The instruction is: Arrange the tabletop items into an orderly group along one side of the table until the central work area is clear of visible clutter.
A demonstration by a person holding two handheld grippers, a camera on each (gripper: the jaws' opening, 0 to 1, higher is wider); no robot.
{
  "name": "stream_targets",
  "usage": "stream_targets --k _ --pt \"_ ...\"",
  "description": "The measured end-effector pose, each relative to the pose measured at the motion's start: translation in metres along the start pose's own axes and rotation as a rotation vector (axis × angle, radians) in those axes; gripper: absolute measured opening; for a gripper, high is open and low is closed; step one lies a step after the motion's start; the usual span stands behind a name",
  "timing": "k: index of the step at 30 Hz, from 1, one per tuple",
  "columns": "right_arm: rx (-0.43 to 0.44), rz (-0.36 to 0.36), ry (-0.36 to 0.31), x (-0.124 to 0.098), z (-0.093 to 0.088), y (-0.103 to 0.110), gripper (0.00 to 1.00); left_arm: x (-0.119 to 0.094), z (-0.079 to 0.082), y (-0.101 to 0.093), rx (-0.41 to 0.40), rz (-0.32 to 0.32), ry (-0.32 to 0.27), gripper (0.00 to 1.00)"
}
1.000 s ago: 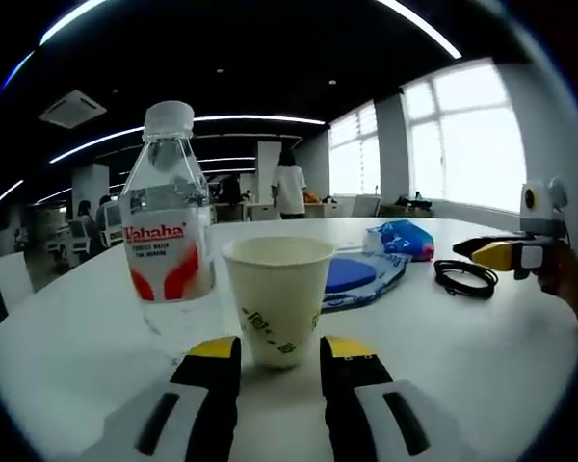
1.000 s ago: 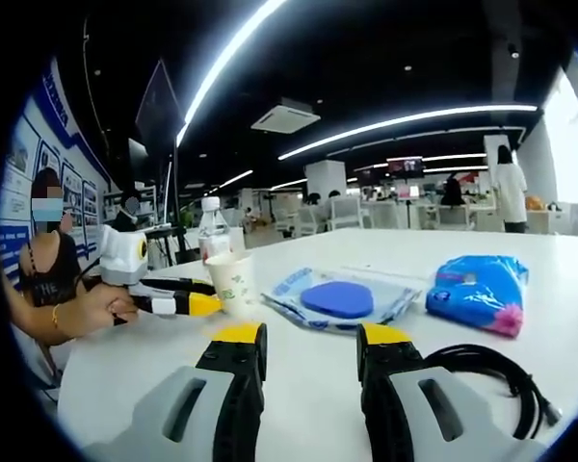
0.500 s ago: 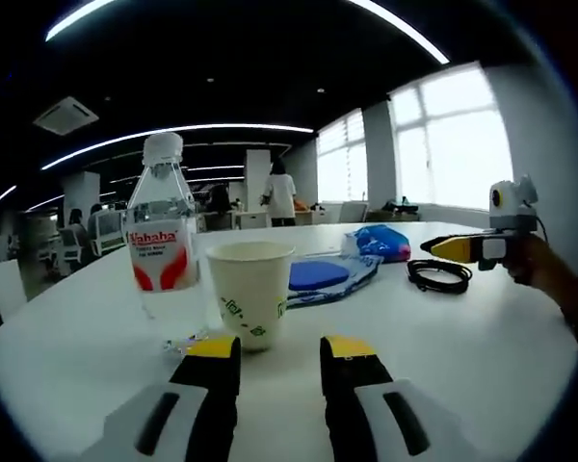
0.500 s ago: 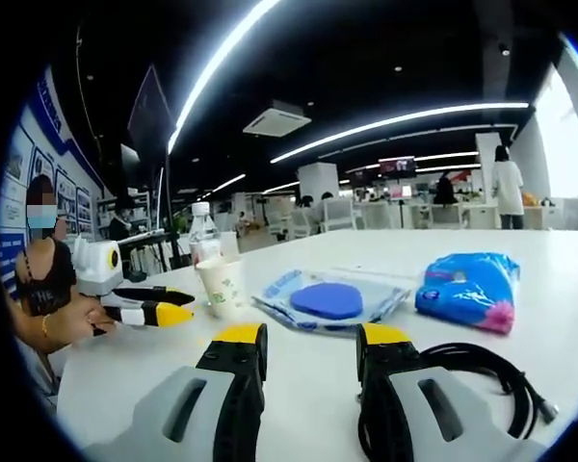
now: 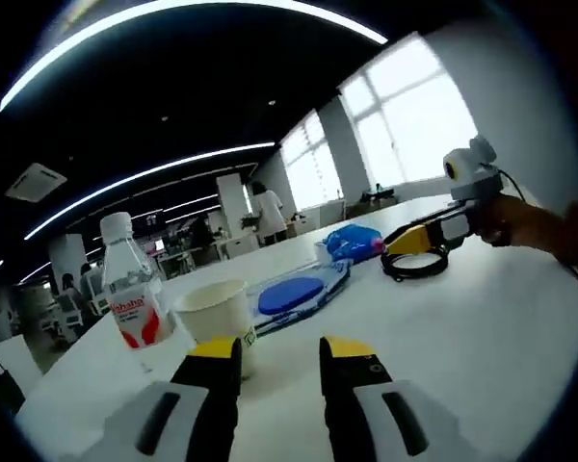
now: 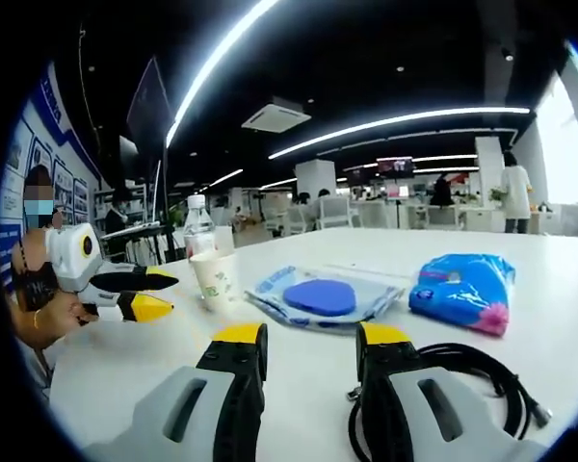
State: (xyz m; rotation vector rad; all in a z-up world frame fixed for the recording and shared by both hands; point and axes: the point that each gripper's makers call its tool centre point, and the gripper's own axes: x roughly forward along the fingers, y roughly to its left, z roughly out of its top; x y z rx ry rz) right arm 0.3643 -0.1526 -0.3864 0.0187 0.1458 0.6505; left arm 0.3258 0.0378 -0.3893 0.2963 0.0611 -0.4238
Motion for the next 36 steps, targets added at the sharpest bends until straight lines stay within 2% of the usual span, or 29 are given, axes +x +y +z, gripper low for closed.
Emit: stream_targets --k 4,6,7,13,16,19,22,23,28,30,36 --pt "0.008 -0.007 -0.004 0.0 0.001 -0.003 0.35 0.004 0.013 -0.012 0.113 -0.035 -0.022 0.27" --pt "0.01 -0.012 -0.006 -0.001 0.001 -0.005 0.35 0.005 0.017 -0.014 0.133 -0.031 -0.027 0.27" --pt "0.016 -0.018 -0.006 -0.001 0.001 -0.008 0.35 0.008 0.021 -0.018 0.192 -0.046 -0.034 0.27" --pt "0.031 -0.027 -0.012 -0.003 0.002 -0.011 0.35 0.02 0.025 -0.034 0.248 -0.129 -0.034 0.26" --pt "0.034 -0.029 -0.017 -0.003 0.003 -0.011 0.35 0.025 0.021 -0.034 0.291 -0.134 0.004 0.26" --pt "0.032 -0.034 -0.022 -0.004 0.004 -0.014 0.35 0.037 0.028 -0.037 0.431 -0.131 0.01 0.26" --pt "0.03 -0.033 -0.026 -0.004 0.006 -0.014 0.35 0.043 0.029 -0.037 0.501 -0.12 0.026 0.26" --pt "0.031 -0.036 -0.023 -0.005 0.004 -0.015 0.35 0.067 0.035 -0.039 0.537 -0.141 0.042 0.26" --pt "0.032 -0.037 -0.023 -0.005 0.004 -0.015 0.35 0.07 0.036 -0.038 0.537 -0.139 0.045 0.27" --pt "0.026 -0.058 -0.031 -0.008 0.007 -0.02 0.35 0.081 0.035 -0.032 0.606 -0.122 0.063 0.27" --pt "0.038 -0.07 -0.037 -0.01 0.007 -0.025 0.35 0.092 0.032 -0.035 0.66 -0.114 0.077 0.27"
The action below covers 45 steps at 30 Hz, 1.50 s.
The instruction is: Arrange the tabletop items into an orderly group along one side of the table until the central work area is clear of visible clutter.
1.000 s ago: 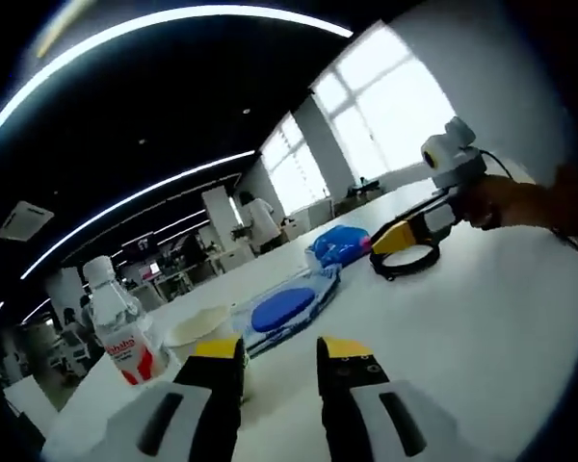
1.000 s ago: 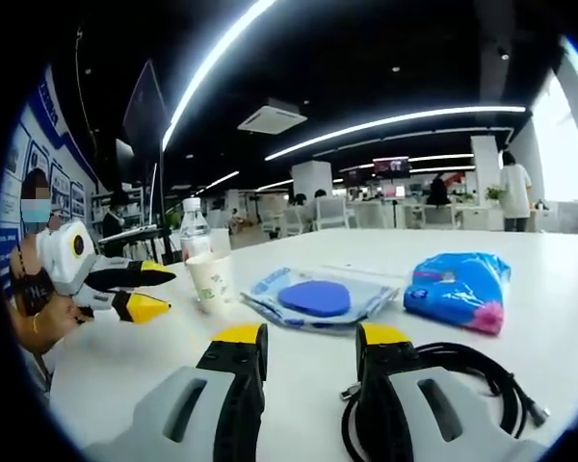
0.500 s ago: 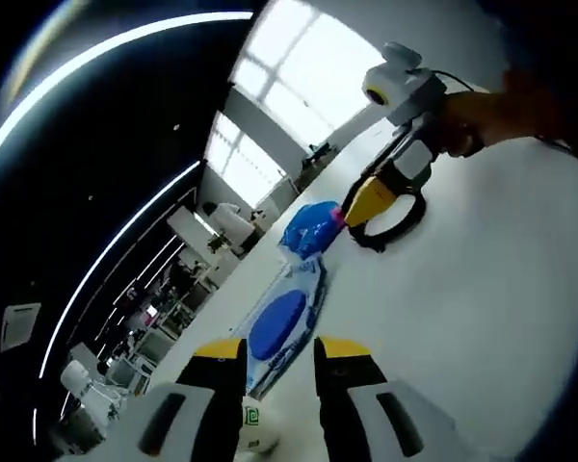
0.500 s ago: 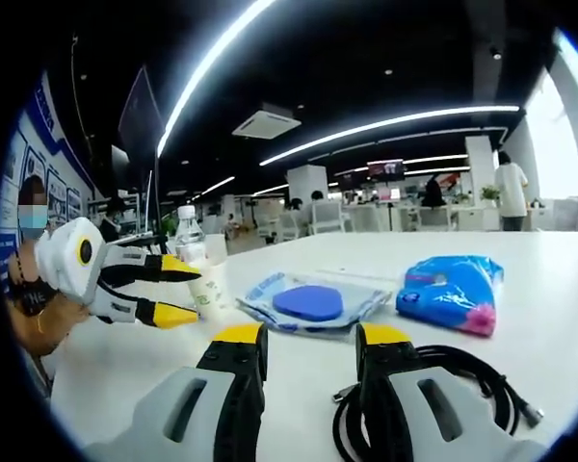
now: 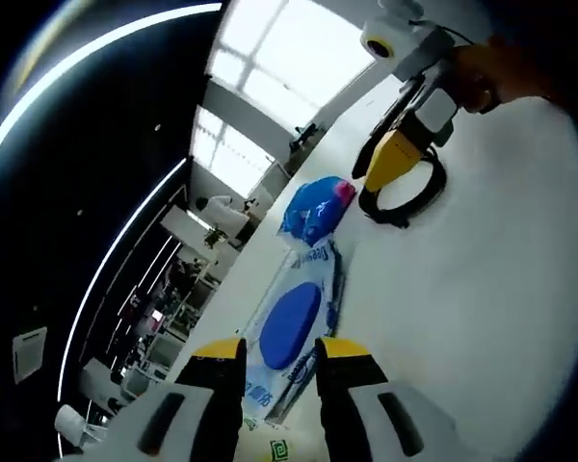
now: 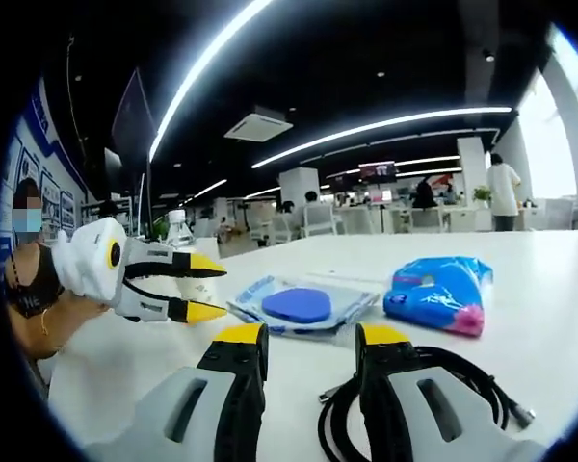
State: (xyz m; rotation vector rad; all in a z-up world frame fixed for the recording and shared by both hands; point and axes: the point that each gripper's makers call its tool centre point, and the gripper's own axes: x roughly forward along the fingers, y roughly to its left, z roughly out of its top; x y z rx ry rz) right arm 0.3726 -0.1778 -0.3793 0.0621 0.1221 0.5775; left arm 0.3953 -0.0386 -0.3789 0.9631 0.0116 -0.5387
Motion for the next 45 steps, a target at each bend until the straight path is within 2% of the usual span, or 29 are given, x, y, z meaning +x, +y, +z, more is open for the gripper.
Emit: stream_targets --k 6,8,9,12,23,26,28,29,31,39,43,45 --pt "-0.017 0.0 0.006 0.001 -0.002 0.0 0.34 0.019 -0.011 -0.013 0.067 -0.039 0.048 0.27" --pt "-0.01 -0.002 0.005 0.001 -0.002 -0.002 0.33 0.023 -0.015 -0.014 0.085 -0.042 0.06 0.23" --pt "-0.01 -0.007 0.005 0.001 -0.002 -0.003 0.33 0.025 -0.012 -0.012 0.159 -0.04 0.036 0.22" --pt "0.0 -0.024 0.007 0.0 -0.004 -0.009 0.33 0.025 -0.014 -0.01 0.212 -0.027 0.045 0.22" --pt "0.026 -0.006 -0.019 -0.003 0.005 -0.005 0.33 0.028 -0.023 -0.021 0.193 -0.103 0.067 0.22" --pt "0.031 -0.002 -0.018 -0.003 0.005 -0.003 0.33 0.03 -0.025 -0.022 0.229 -0.11 0.08 0.21" --pt "0.03 -0.003 -0.018 -0.003 0.005 -0.003 0.33 0.031 -0.03 -0.023 0.293 -0.116 0.113 0.17" --pt "0.046 -0.005 -0.045 -0.002 0.008 -0.004 0.3 0.032 -0.03 -0.026 0.296 -0.124 0.11 0.17" --pt "0.07 -0.004 -0.05 -0.003 0.008 -0.006 0.25 0.032 -0.028 -0.029 0.286 -0.132 0.098 0.13" --pt "0.071 -0.022 -0.019 -0.001 0.0 -0.01 0.25 0.034 -0.029 -0.03 0.314 -0.128 0.103 0.12" --pt "0.065 -0.024 -0.013 -0.002 -0.001 -0.01 0.25 0.035 -0.031 -0.034 0.269 -0.133 0.1 0.02" --pt "0.062 -0.029 -0.017 -0.002 0.0 -0.01 0.25 0.035 -0.032 -0.037 0.275 -0.146 0.092 0.01"
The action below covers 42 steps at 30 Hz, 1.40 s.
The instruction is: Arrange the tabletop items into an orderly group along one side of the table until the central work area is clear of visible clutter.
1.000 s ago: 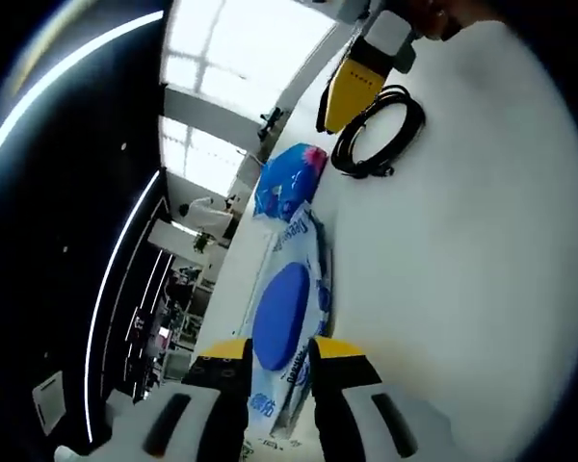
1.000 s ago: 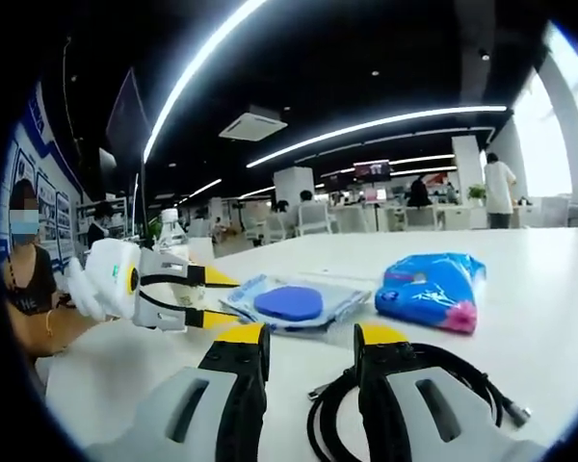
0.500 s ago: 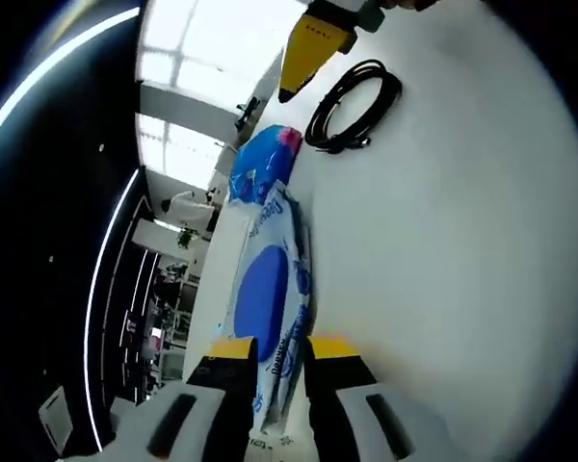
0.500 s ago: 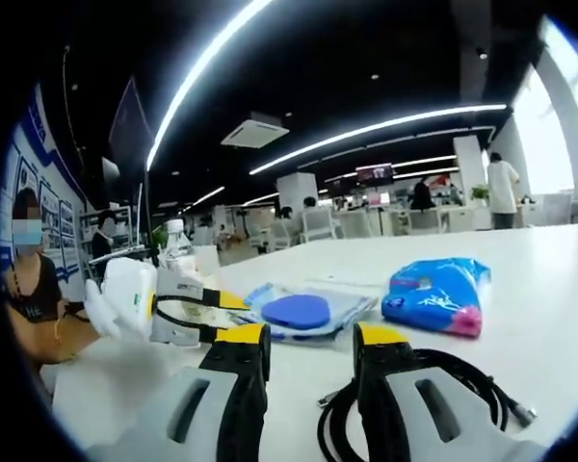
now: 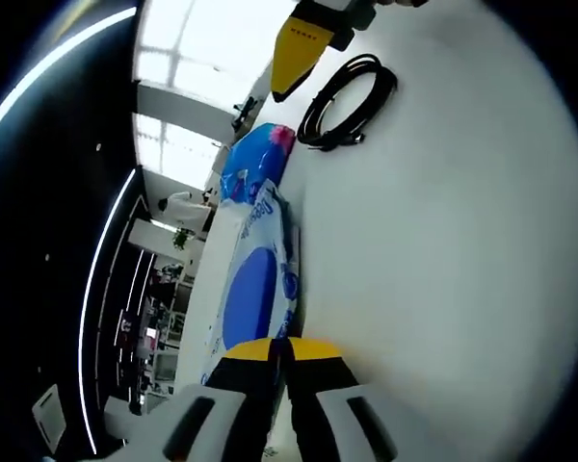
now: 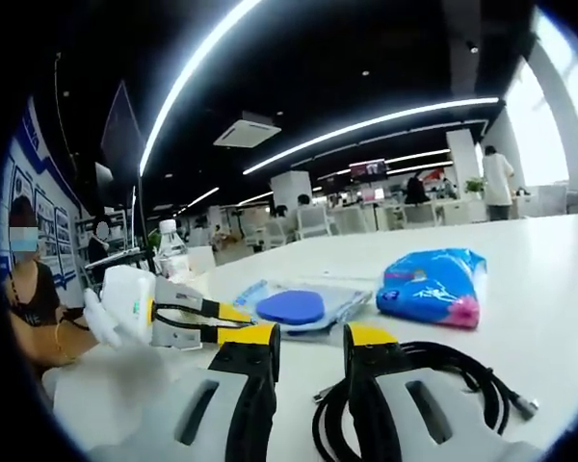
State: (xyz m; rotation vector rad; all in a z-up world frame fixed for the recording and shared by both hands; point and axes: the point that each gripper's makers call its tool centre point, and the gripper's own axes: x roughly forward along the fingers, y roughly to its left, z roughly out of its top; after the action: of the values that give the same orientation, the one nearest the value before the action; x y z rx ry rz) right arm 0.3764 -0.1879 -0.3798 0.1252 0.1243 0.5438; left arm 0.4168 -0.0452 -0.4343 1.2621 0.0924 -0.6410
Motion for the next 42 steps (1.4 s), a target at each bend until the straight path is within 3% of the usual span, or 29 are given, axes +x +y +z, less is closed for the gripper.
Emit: stream_targets --k 7,8,11,16,19,27,36,37,42 --pt "-0.019 -0.026 -0.04 -0.003 0.011 -0.004 0.23 0.0 0.0 0.0 -0.068 -0.005 -0.023 0.0" --pt "-0.017 -0.024 -0.038 -0.002 0.01 -0.004 0.23 -0.001 -0.001 -0.001 -0.148 0.001 -0.029 0.0" --pt "0.011 -0.024 -0.015 0.004 0.003 -0.004 0.21 -0.003 0.0 0.0 -0.214 -0.014 -0.064 0.0" --pt "0.021 -0.014 0.016 0.01 -0.003 0.003 0.21 -0.001 -0.002 0.0 -0.223 -0.015 -0.069 0.0" --pt "0.007 -0.023 0.024 0.016 0.002 0.003 0.21 0.001 -0.001 -0.001 -0.183 -0.008 -0.059 0.0" --pt "0.05 -0.076 0.062 0.051 0.002 -0.004 0.22 0.001 -0.001 -0.001 -0.15 0.005 -0.05 0.0" --pt "-0.007 -0.126 0.129 0.072 -0.014 -0.021 0.22 0.001 0.001 -0.001 -0.115 0.006 -0.048 0.0" --pt "0.017 -0.13 0.145 0.077 -0.025 -0.026 0.22 0.001 0.001 -0.001 -0.115 0.005 -0.049 0.0" --pt "0.072 -0.126 0.16 0.085 -0.033 -0.026 0.22 0.003 0.001 0.0 -0.105 0.01 -0.049 0.0"
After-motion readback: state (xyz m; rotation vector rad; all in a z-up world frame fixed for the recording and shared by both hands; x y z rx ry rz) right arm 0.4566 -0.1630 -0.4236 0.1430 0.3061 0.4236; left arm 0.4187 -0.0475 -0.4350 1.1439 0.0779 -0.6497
